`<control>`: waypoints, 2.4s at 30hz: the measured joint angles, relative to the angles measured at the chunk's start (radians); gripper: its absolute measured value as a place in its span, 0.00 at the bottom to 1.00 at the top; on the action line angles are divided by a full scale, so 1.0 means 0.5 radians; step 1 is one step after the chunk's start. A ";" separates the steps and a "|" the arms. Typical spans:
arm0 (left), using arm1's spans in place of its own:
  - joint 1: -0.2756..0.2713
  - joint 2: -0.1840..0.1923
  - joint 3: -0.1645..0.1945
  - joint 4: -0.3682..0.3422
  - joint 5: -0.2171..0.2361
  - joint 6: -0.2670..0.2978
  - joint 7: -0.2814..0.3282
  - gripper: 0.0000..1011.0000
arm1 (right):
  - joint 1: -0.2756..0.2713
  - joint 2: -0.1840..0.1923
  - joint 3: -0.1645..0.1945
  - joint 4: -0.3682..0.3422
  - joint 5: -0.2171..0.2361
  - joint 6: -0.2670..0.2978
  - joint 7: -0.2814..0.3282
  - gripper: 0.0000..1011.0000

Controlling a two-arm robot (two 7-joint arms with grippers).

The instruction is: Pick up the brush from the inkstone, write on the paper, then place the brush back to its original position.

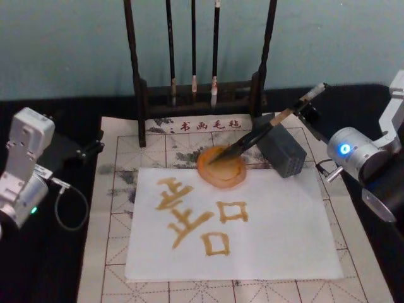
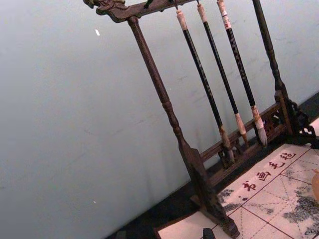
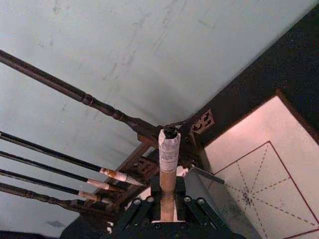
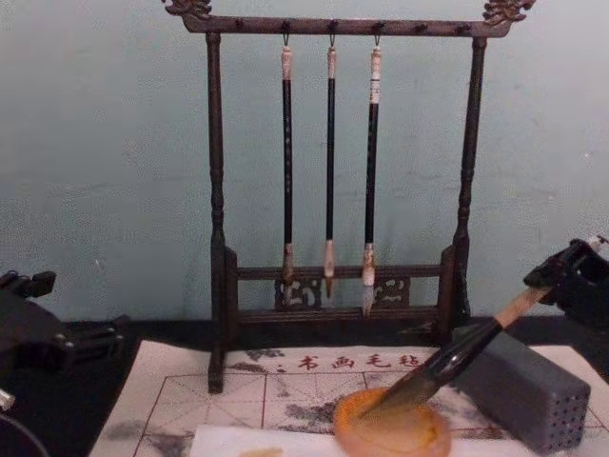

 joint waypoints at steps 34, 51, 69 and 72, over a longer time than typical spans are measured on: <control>0.000 0.000 0.000 0.000 0.000 0.000 0.000 0.99 | 0.031 0.037 -0.089 0.020 0.051 -0.065 -0.045 0.18; 0.000 0.000 0.000 0.000 0.000 0.000 0.000 0.99 | 0.029 0.035 -0.084 0.020 0.050 -0.062 -0.043 0.54; 0.000 0.000 0.000 0.000 0.000 0.000 0.000 0.99 | 0.029 0.035 -0.084 0.019 0.048 -0.061 -0.041 0.99; 0.000 0.000 0.000 0.000 0.000 0.000 0.000 0.99 | 0.029 0.035 -0.084 0.019 0.048 -0.062 -0.041 0.99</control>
